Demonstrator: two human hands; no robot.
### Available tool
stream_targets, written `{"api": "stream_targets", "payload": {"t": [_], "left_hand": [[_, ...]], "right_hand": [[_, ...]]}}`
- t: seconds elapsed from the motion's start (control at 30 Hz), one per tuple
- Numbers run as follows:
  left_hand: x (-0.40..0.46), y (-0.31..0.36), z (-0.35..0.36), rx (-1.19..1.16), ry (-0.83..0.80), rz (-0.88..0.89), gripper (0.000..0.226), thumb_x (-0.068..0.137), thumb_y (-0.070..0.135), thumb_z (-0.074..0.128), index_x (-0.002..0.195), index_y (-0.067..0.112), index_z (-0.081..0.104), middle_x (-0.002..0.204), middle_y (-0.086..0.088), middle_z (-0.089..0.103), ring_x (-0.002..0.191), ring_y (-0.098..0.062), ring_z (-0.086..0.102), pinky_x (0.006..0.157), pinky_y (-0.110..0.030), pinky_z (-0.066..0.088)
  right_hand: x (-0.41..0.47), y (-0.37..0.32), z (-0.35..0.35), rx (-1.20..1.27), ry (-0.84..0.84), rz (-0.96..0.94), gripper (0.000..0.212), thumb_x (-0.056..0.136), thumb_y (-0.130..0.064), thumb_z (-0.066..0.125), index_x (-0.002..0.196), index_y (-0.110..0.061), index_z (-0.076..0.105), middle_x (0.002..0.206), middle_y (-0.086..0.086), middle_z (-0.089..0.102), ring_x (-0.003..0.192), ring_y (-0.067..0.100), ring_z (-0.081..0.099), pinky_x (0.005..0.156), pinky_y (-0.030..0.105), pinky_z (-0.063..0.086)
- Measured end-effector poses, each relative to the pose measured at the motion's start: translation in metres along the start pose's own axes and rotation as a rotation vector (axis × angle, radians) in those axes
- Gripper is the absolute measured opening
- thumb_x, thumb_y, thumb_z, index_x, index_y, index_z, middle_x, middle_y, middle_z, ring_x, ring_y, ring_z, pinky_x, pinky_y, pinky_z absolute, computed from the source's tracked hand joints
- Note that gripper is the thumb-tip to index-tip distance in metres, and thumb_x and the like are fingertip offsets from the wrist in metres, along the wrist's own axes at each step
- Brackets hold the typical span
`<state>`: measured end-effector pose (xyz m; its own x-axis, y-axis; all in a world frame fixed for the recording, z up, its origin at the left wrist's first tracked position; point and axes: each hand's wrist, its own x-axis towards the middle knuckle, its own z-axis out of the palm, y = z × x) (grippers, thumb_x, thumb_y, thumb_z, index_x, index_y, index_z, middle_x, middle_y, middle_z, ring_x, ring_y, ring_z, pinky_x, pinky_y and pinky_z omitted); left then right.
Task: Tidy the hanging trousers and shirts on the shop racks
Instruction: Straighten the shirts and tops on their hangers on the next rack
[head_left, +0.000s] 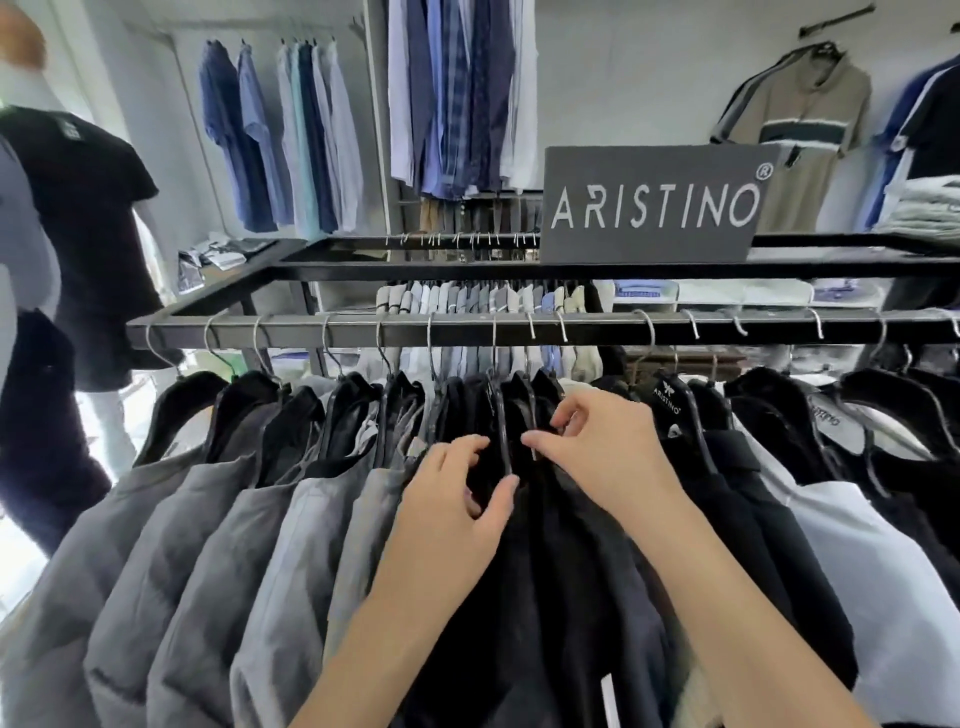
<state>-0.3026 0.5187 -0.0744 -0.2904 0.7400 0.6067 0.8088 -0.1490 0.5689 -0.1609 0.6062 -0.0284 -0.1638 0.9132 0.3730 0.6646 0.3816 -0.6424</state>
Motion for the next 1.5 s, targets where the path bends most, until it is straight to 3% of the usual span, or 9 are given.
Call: {"api": "stream_targets", "payload": {"t": [0.13,0.3,0.43,0.67,0.8,0.93,1.1,1.27,1.5], "left_hand": [[0.003,0.013,0.018,0.023,-0.158,-0.283,0.058,0.083,0.04,0.062,0.135,0.026,0.041,0.098,0.008,0.064,0.085,-0.011,0.062,0.079,-0.028,0.05],[0.008,0.014,0.006,0.179,-0.068,-0.345,0.024,0.088,0.024,0.058,0.11,0.015,0.063,0.078,0.006,0.069,0.061,0.005,0.049,0.06,-0.004,0.038],[0.002,0.018,0.02,0.192,-0.083,-0.263,0.049,0.083,0.054,0.06,0.119,0.019,0.06,0.108,0.005,0.065,0.095,-0.008,0.06,0.083,-0.021,0.049],[-0.001,0.005,0.02,0.338,-0.039,-0.239,0.016,0.086,0.028,0.056,0.082,0.013,0.061,0.061,-0.002,0.059,0.062,-0.023,0.059,0.058,-0.036,0.049],[-0.003,0.011,0.015,0.395,-0.029,-0.237,0.029,0.089,0.037,0.056,0.114,0.024,0.063,0.087,0.0,0.063,0.083,-0.02,0.061,0.063,-0.034,0.052],[-0.008,0.042,0.035,0.291,0.193,0.024,0.036,0.087,0.032,0.062,0.116,0.012,0.063,0.101,-0.006,0.056,0.093,-0.025,0.059,0.073,-0.037,0.052],[0.002,0.056,0.061,0.235,-0.149,-0.229,0.06,0.096,0.031,0.049,0.148,0.011,0.026,0.134,-0.008,0.05,0.122,-0.024,0.049,0.096,-0.031,0.039],[0.009,0.044,0.046,0.213,-0.159,-0.303,0.051,0.096,0.02,0.05,0.145,0.014,0.036,0.12,-0.016,0.062,0.114,-0.031,0.055,0.094,-0.032,0.04],[0.006,0.045,0.048,0.109,-0.22,-0.387,0.045,0.091,0.02,0.057,0.135,0.019,0.046,0.11,-0.014,0.065,0.102,-0.031,0.061,0.086,-0.03,0.046]], "right_hand": [[-0.001,0.011,0.003,-0.016,-0.064,-0.023,0.031,0.073,-0.042,0.079,0.081,-0.024,0.056,0.07,-0.007,0.059,0.071,0.008,0.057,0.067,0.025,0.048],[0.004,0.024,-0.006,-0.026,-0.056,-0.005,0.016,0.076,-0.036,0.072,0.085,-0.027,0.062,0.076,-0.006,0.065,0.077,0.014,0.063,0.074,0.03,0.055],[0.005,0.028,-0.002,0.01,-0.067,-0.014,0.022,0.072,-0.045,0.074,0.082,-0.03,0.059,0.073,-0.006,0.064,0.07,0.016,0.065,0.071,0.033,0.058],[0.008,0.034,-0.006,0.065,-0.11,-0.001,0.025,0.071,-0.046,0.077,0.08,-0.03,0.059,0.072,-0.002,0.064,0.063,0.019,0.067,0.064,0.036,0.06],[0.007,0.032,-0.011,0.223,-0.176,0.033,0.019,0.084,-0.032,0.073,0.085,-0.018,0.061,0.067,0.007,0.065,0.051,0.019,0.068,0.052,0.028,0.058],[0.011,0.037,-0.008,0.08,-0.084,0.034,0.03,0.084,-0.036,0.071,0.093,-0.014,0.051,0.079,0.004,0.063,0.068,0.026,0.068,0.07,0.039,0.057],[0.019,0.036,-0.004,-0.12,-0.285,-0.006,0.027,0.091,-0.038,0.055,0.096,-0.013,0.061,0.091,0.016,0.068,0.077,0.032,0.069,0.075,0.041,0.059],[0.023,0.06,-0.021,-0.201,-0.252,0.014,0.026,0.093,-0.029,0.046,0.073,-0.012,0.046,0.086,0.018,0.064,0.075,0.034,0.066,0.073,0.035,0.054],[0.018,0.065,-0.031,0.028,-0.356,0.079,0.029,0.097,-0.032,0.053,0.098,-0.003,0.057,0.083,0.021,0.068,0.051,0.027,0.07,0.061,0.039,0.061]]}}
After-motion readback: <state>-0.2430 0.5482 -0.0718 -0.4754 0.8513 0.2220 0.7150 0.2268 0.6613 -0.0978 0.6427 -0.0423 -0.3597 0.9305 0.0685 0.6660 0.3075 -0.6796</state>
